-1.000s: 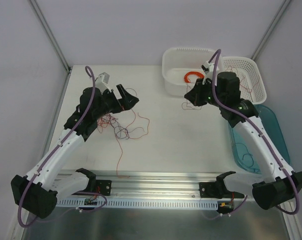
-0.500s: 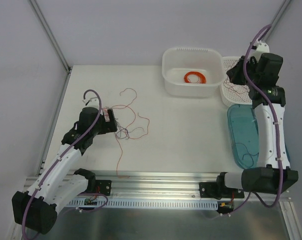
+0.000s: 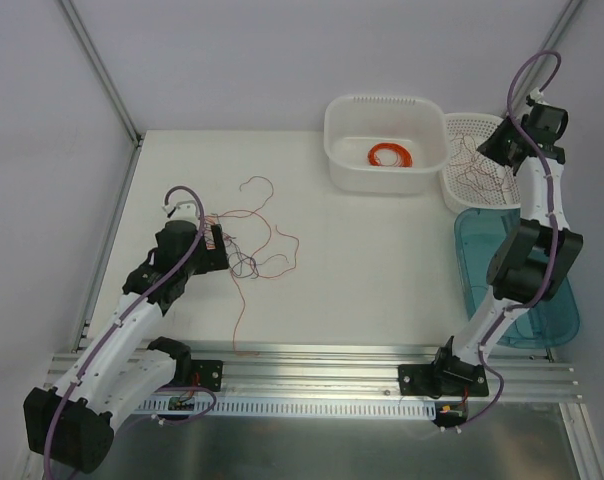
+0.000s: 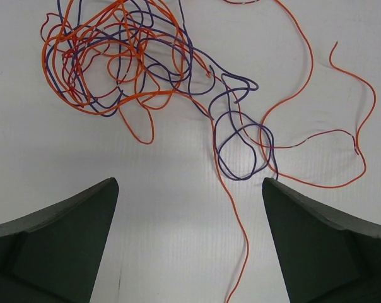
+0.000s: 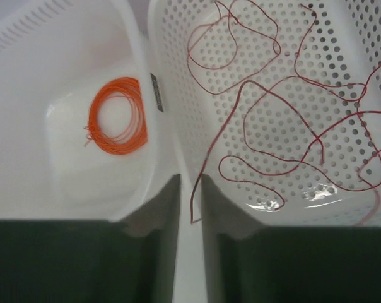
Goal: Untangle the cables
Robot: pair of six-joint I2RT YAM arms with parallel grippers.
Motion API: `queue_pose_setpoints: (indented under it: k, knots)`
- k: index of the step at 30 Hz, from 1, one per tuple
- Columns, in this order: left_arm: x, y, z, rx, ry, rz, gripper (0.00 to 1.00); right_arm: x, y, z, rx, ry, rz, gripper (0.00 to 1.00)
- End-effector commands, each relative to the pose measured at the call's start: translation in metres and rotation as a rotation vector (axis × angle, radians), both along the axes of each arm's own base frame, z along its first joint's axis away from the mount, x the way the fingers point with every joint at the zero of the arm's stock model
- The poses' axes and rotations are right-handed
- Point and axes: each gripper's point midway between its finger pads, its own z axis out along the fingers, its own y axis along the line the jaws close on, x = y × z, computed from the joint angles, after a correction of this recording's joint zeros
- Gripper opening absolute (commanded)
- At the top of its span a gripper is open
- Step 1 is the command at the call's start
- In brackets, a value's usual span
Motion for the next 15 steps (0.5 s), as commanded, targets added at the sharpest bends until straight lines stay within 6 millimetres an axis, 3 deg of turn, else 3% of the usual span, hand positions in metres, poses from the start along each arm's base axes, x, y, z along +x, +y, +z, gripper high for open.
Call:
queue_pose_setpoints:
  k: [1,4,10,15]
  knots:
    - [-0.004,0.007,0.002,-0.018,-0.007,0.059,0.99,0.031,-0.015,0.011,0.023,-0.055,-0.031,0.28]
    - [-0.006,0.007,0.003,-0.042,-0.010,0.075,0.99,0.033,-0.017,0.002,0.043,-0.021,-0.050,0.58]
    - [-0.002,0.005,0.002,-0.049,0.015,0.089,0.99,0.019,-0.005,0.030,0.083,-0.081,-0.054,0.81]
    - [0.011,0.004,0.004,-0.033,0.044,0.097,0.99,-0.018,0.024,0.053,0.098,-0.101,-0.029,0.91]
